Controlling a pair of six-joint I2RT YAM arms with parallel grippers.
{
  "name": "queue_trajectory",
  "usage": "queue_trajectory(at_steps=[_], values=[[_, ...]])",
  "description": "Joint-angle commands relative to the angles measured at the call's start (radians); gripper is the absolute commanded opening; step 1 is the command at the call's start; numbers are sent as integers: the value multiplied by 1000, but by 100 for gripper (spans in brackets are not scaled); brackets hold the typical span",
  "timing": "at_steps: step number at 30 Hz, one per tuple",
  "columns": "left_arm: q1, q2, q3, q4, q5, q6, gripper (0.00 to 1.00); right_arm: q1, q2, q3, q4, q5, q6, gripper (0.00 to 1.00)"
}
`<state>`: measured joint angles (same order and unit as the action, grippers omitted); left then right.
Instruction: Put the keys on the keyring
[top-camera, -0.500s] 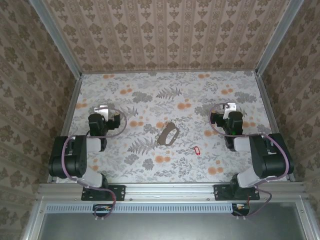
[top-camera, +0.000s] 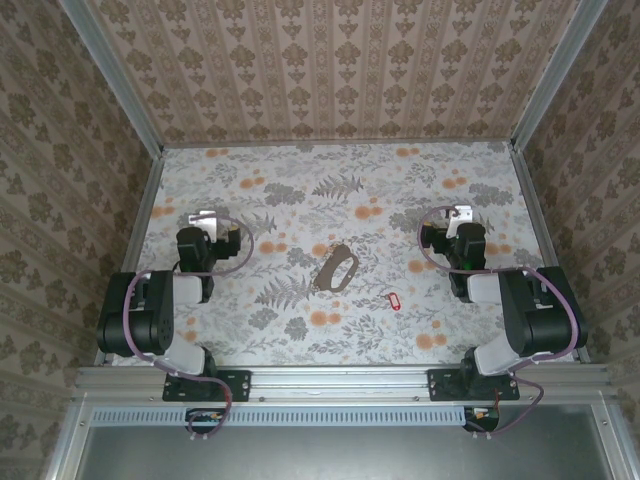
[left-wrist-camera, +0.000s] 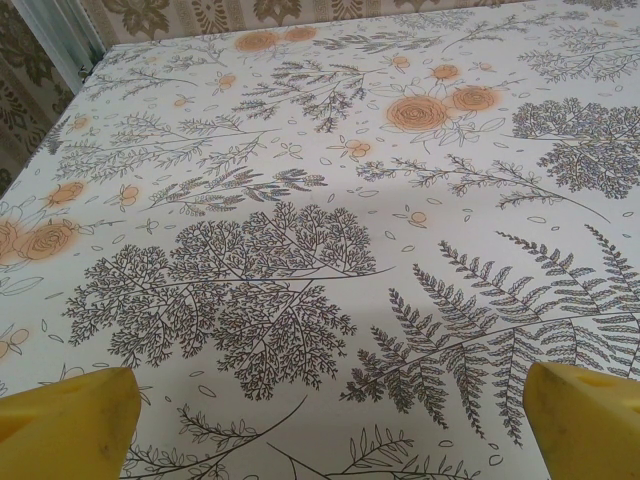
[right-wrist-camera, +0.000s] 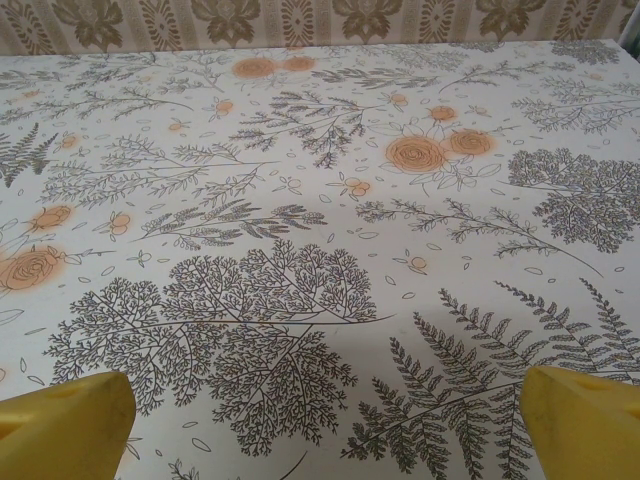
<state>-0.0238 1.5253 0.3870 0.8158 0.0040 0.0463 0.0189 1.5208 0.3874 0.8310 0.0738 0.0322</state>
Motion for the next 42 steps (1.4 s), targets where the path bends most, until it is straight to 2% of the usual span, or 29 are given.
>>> queue_trajectory(at_steps=[1, 21, 27, 29, 31, 34, 36, 38, 40, 42], values=[[6, 8, 20, 26, 1, 13, 100, 6, 12, 18, 30, 15, -3, 100], [16, 10, 24, 22, 8, 2, 100, 1, 15, 24, 20, 12, 3, 100], [18, 4, 25, 21, 11, 4, 100, 16, 7, 13, 39, 75, 6, 100], [-5, -70, 50, -72, -17, 23, 100, 47, -38, 31, -17, 139, -9, 100], [-55, -192, 138, -349, -114, 0, 100, 105, -138, 126, -268, 205, -64, 100], [-134, -297, 215, -535, -138, -88, 100, 181, -242, 203, -431, 205, -78, 100], [-190, -341, 272, -667, -163, -216, 100, 190, -293, 260, -577, 125, -14, 100], [-239, -364, 331, -815, -131, -322, 100, 203, -340, 307, -747, -4, 27, 100], [-271, -392, 326, -855, 14, -386, 100, 234, -409, 307, -831, -140, 64, 100], [-289, -423, 300, -877, 107, -435, 100, 293, -487, 279, -870, -241, 78, 100]])
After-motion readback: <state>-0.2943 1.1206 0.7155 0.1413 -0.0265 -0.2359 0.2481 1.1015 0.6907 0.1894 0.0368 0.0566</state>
